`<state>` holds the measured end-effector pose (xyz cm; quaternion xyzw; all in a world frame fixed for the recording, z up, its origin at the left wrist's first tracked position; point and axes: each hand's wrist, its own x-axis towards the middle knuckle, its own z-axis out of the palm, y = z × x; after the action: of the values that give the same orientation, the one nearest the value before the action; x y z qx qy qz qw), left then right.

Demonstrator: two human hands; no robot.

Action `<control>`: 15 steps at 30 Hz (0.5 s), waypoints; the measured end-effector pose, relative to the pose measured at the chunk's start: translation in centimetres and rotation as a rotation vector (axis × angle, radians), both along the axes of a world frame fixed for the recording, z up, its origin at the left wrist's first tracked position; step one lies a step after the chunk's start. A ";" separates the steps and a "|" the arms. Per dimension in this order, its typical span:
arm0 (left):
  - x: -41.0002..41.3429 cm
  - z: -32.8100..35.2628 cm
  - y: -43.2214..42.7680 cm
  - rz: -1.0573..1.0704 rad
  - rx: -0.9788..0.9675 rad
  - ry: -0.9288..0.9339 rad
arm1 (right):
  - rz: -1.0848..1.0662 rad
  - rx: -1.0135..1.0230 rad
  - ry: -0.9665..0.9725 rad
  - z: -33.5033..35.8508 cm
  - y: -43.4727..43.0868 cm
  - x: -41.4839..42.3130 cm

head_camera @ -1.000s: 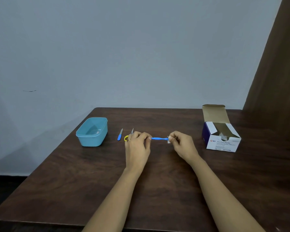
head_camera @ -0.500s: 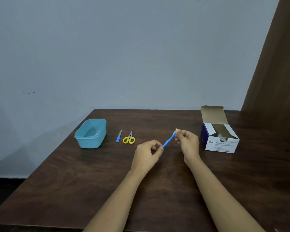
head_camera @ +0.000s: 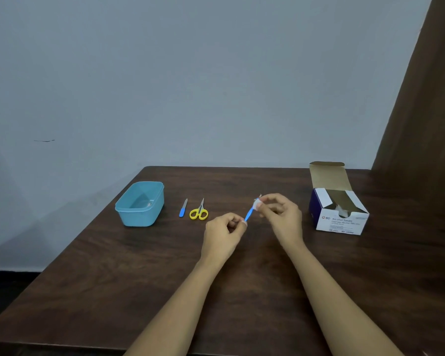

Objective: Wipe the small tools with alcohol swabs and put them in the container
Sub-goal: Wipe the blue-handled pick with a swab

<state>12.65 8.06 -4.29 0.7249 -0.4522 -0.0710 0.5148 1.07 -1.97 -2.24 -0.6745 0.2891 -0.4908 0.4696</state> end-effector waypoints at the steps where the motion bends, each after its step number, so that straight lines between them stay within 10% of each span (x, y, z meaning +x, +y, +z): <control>1: 0.0 0.0 0.0 0.002 -0.007 -0.003 | 0.021 -0.045 0.057 -0.2 0.1 0.0; 15: 0.0 0.4 0.6 0.042 -0.072 -0.297 | 0.132 -0.146 0.130 -0.7 0.0 0.3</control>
<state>12.64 8.62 -3.92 0.7178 -0.5102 0.0640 0.4694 1.37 -1.95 -2.99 -0.7550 0.2374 -0.4338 0.4307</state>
